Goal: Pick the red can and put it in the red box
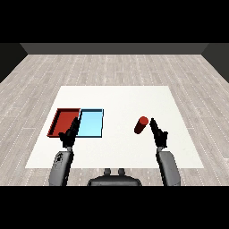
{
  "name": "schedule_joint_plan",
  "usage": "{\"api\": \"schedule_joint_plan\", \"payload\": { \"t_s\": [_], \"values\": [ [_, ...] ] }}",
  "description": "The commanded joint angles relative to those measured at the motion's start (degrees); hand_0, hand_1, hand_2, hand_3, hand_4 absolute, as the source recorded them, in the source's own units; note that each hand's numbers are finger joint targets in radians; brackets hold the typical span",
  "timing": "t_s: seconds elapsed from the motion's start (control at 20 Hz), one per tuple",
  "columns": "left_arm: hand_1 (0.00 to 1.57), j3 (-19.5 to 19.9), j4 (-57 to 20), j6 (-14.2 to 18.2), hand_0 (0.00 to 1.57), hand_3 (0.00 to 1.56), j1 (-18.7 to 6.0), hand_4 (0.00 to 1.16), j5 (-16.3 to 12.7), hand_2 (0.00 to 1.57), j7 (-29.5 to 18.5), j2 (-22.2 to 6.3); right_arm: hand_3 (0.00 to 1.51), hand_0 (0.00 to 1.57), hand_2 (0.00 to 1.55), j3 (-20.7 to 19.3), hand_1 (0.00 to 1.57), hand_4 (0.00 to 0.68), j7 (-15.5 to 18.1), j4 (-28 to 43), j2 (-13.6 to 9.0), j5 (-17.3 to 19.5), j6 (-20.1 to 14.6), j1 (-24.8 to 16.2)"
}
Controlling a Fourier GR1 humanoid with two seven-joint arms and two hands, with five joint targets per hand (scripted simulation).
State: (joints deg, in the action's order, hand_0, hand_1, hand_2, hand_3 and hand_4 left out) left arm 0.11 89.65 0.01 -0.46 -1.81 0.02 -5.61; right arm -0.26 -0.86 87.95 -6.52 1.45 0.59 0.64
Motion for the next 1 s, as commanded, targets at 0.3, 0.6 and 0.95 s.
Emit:
{"api": "schedule_joint_plan", "payload": {
  "t_s": [0.3,0.6,0.95],
  "values": [
    [0.00,0.7,6.7,-0.5,0.00,0.00,-3.6,0.00,-1.5,0.00,-13.0,2.5,0.00,0.00,0.00,-15.2,0.00,0.000,13.8,0.2,-9.6,-16.6,15.1,1.1],
    [0.00,-0.7,5.3,-2.7,0.00,0.00,3.1,0.00,-0.6,0.00,-25.3,4.0,0.00,0.00,0.00,-20.6,0.00,0.000,27.2,-13.0,-15.3,-19.6,27.8,0.3],
    [0.00,1.5,7.9,-4.3,0.00,0.00,1.2,0.00,-3.7,0.00,-20.0,2.3,0.00,0.00,0.00,-21.6,0.00,0.000,29.8,-15.8,-16.3,-17.9,30.6,1.3]
  ]
}}
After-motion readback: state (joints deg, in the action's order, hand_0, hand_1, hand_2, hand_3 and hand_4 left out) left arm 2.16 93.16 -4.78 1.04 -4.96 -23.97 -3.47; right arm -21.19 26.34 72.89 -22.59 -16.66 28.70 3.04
